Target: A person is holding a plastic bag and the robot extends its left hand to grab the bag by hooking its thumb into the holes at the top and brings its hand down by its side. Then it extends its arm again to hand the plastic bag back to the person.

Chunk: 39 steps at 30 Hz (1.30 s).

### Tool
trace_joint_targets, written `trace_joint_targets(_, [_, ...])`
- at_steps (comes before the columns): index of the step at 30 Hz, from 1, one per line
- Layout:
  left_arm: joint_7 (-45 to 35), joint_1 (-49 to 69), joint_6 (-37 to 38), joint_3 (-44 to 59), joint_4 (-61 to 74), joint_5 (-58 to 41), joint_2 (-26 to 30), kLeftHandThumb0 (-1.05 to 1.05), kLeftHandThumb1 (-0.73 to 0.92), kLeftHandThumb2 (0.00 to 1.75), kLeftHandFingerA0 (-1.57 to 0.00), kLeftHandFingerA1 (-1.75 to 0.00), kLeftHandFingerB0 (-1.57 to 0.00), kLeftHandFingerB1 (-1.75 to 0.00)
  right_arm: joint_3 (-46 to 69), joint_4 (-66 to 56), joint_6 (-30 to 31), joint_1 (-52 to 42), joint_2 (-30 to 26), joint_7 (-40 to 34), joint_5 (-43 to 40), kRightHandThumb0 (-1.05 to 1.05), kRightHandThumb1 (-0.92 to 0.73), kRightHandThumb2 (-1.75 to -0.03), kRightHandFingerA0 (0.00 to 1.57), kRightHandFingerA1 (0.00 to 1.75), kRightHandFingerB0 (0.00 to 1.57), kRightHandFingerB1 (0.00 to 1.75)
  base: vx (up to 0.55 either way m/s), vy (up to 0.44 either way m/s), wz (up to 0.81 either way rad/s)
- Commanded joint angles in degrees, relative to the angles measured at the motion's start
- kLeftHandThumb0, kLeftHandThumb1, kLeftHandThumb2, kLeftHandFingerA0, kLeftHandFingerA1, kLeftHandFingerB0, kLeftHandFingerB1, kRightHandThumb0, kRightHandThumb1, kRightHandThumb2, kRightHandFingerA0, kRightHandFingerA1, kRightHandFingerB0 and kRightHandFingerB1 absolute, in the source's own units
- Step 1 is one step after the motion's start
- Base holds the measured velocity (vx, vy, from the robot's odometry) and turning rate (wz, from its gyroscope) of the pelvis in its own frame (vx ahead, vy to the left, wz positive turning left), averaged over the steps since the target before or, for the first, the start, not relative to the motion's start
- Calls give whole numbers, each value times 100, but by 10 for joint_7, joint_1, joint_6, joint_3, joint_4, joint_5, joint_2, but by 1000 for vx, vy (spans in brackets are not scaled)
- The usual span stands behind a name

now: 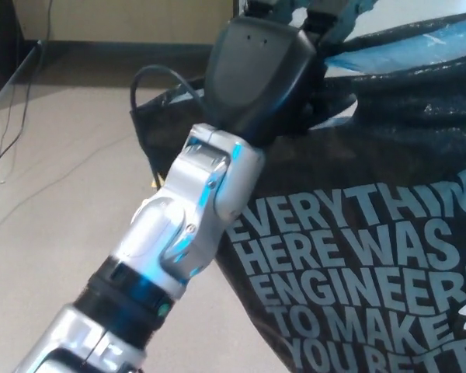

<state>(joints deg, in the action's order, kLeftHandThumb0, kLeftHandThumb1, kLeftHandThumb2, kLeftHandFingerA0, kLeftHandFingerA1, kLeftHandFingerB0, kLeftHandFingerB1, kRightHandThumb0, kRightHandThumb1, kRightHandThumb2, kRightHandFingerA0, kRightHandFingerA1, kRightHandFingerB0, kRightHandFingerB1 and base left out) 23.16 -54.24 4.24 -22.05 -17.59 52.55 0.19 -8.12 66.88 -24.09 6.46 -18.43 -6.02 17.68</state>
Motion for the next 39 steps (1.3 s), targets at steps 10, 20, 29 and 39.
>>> trace_joint_targets(10, [58,-100,-21,-25,-83,13,-22,-16,65,61,-107,-140,-52,-37,-1,-4,0,-4,-10,-6,2,-33,-67,-60,70,49,50,38,0,0,0])
trace_joint_targets(20, [119,-93,-6,1,-58,9,11,-26,48,87,-122,-139,-79,-87,1,-2,2,4,-9,3,-3,-33,-67,-60,70,53,49,38,0,0,0])
trace_joint_targets(29, [135,-66,32,63,-13,-29,69,-10,71,67,-91,-175,-58,-168,3,3,3,6,-9,3,-4,-33,-67,-61,72,52,50,38,0,0,0])
trace_joint_targets(39, [98,-4,83,140,55,-90,155,-6,70,80,-89,-175,-77,-145,0,6,3,4,-5,-4,0,-33,-67,-60,71,59,52,38,0,0,0])
